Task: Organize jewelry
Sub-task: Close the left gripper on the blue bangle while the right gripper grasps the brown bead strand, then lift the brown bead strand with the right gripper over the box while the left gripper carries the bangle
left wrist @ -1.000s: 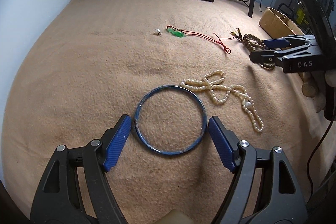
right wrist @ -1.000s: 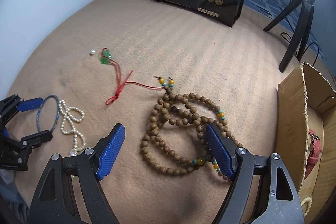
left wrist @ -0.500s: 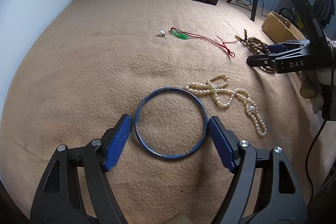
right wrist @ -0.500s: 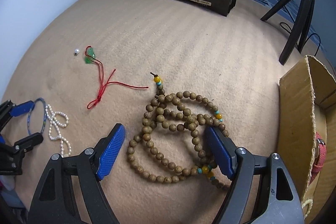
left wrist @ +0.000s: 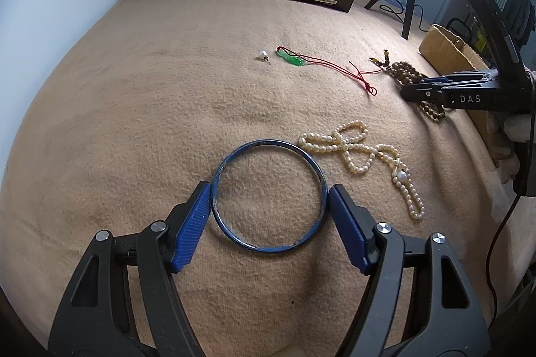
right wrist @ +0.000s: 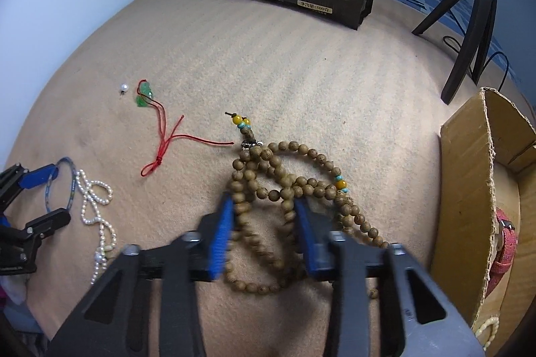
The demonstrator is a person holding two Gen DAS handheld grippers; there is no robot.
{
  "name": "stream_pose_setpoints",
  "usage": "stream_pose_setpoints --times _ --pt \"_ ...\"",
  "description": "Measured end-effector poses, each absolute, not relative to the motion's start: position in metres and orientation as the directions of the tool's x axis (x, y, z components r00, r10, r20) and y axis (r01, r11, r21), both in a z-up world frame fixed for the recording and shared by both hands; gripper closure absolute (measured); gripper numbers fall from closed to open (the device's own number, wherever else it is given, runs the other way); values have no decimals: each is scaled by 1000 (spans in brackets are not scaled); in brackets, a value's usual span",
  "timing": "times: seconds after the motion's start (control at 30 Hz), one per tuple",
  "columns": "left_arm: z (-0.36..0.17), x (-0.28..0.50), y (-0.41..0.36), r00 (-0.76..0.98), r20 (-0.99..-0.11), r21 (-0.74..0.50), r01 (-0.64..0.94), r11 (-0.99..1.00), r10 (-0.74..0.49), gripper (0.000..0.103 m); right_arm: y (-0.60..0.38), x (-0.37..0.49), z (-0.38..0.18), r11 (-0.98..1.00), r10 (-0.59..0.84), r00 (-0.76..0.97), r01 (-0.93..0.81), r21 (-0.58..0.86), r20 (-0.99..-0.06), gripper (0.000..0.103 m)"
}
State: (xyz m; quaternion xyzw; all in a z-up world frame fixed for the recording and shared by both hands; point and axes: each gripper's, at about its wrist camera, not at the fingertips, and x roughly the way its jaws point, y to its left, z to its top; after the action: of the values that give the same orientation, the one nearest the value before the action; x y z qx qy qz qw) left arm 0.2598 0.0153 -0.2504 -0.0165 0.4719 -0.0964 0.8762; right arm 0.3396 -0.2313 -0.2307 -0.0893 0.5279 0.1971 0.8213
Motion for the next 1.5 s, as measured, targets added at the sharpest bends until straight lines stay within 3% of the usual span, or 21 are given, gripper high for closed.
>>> stream_pose_setpoints --times 0.03,0.07,0.7,1.5 --pt "-250 259 15 537 -824 -120 152 981 -184 30 -232 340 -230 906 235 365 -417 68 -901 89" --pt "-250 259 15 537 -823 -121 151 981 -184 30 -232 340 -230 906 241 363 -417 74 -900 92" --pt "-237 253 25 564 -803 -154 112 982 -191 30 -229 318 -210 891 305 413 -441 105 -858 92" --pt "-166 240 -10 642 -730 -148 189 971 -236 30 -269 280 -78 887 378 617 -455 78 -691 92"
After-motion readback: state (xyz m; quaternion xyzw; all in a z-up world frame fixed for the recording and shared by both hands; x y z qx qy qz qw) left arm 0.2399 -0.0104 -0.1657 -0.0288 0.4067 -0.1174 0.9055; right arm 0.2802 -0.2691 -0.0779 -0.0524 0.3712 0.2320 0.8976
